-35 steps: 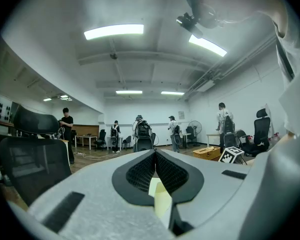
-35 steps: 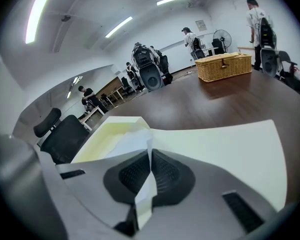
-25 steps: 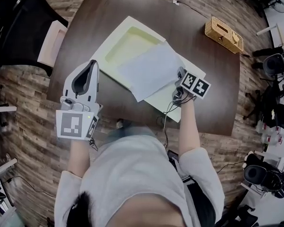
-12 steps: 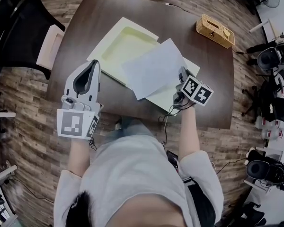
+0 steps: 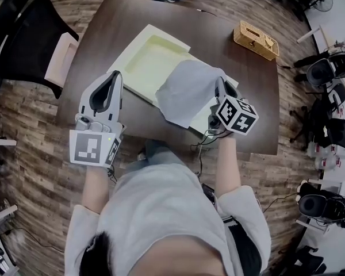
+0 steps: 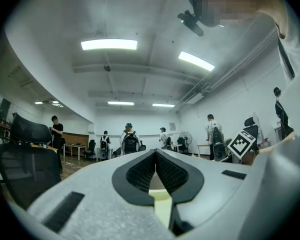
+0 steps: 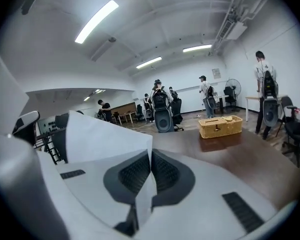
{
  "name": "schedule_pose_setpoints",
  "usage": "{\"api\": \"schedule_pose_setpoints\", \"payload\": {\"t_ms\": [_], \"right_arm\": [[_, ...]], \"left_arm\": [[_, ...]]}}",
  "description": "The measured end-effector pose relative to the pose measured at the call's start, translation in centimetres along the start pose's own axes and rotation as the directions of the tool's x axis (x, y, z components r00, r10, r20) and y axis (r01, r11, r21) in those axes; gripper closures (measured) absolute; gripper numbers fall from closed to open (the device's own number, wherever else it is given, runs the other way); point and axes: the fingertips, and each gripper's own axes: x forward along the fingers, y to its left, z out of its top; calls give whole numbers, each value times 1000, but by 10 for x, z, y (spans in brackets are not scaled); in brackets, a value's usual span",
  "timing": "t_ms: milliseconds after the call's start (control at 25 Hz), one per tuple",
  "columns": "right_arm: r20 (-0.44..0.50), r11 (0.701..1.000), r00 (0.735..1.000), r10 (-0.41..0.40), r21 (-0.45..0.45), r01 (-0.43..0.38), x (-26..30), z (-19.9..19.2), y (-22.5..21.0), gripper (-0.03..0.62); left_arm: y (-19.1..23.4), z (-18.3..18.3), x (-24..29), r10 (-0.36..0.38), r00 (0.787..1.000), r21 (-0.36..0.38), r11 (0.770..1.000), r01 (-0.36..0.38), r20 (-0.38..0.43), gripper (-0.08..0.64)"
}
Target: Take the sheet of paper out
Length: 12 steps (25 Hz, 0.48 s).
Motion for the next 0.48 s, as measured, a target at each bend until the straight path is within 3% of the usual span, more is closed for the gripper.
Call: {"api": "schedule_pose_setpoints", "payload": {"t_ms": [480], "right_arm": [[88, 982, 996, 23, -189, -6, -28, 35, 46, 578]], "left_arm": [[8, 16, -16, 16, 999, 0, 1000, -16, 43, 551]]}}
